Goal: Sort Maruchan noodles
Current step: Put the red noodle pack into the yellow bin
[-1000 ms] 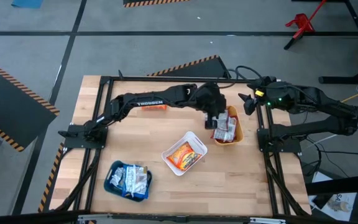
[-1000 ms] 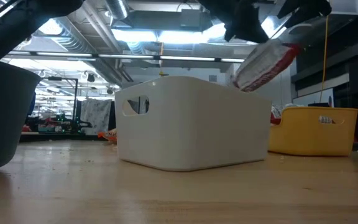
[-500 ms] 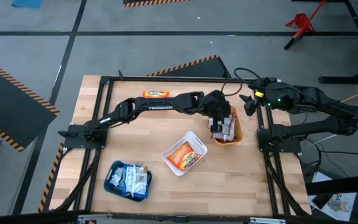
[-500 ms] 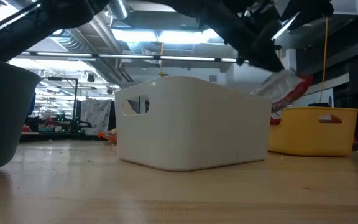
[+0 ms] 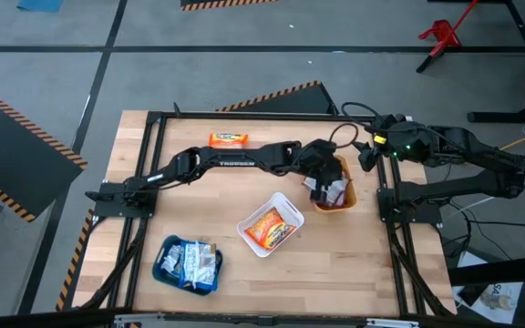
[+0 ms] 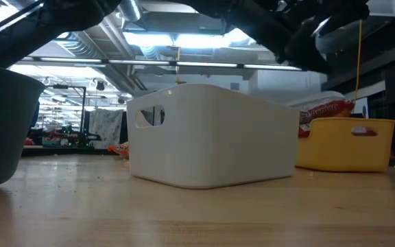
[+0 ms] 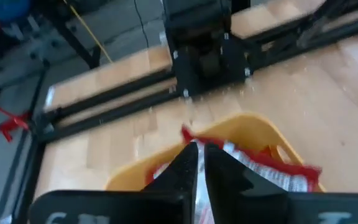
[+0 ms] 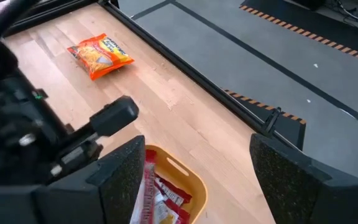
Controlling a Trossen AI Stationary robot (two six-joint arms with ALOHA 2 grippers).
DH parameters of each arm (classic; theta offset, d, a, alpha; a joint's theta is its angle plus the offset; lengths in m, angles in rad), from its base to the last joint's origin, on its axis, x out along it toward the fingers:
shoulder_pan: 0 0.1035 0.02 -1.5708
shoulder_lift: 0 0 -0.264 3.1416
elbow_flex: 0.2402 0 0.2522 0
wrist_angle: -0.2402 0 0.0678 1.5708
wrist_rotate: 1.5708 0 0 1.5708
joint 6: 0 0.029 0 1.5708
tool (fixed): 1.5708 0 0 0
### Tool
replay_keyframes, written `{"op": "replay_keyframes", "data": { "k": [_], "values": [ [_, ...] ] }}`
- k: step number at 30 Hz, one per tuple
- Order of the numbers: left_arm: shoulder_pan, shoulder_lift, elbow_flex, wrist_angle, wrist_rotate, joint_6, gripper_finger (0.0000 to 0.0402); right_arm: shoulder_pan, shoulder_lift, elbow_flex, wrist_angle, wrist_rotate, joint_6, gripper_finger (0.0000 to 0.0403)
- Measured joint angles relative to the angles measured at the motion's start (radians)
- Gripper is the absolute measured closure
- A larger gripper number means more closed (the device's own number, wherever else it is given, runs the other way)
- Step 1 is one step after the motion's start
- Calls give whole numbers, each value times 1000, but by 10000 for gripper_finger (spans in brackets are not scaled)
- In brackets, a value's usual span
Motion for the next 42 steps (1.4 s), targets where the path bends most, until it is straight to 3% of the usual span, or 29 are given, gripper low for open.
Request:
{"op": "replay_keyframes", "data": {
  "k": [6,12,15,19,24,37,42],
  "values": [
    [-11,31,-1,9,-20,8,356,0,0,0,-6,-11,0,126],
    [-21,-43,-2,-26,-308,-40,349,0,0,0,-38,-60,-1,126],
    [-19,-149,3,-115,-382,-57,353,0,1,0,-51,-60,-1,126],
    [-5,-255,3,-390,-343,-278,367,0,1,0,-49,-55,-1,126],
    [9,-257,-8,-641,-208,-482,398,0,1,0,-45,-35,-13,126],
    [-25,-196,-301,-430,-91,-520,401,0,1,0,-50,-34,-27,126],
    [-25,-197,-352,-363,-6,-556,401,0,1,0,-50,-34,-27,126]
  ]
}}
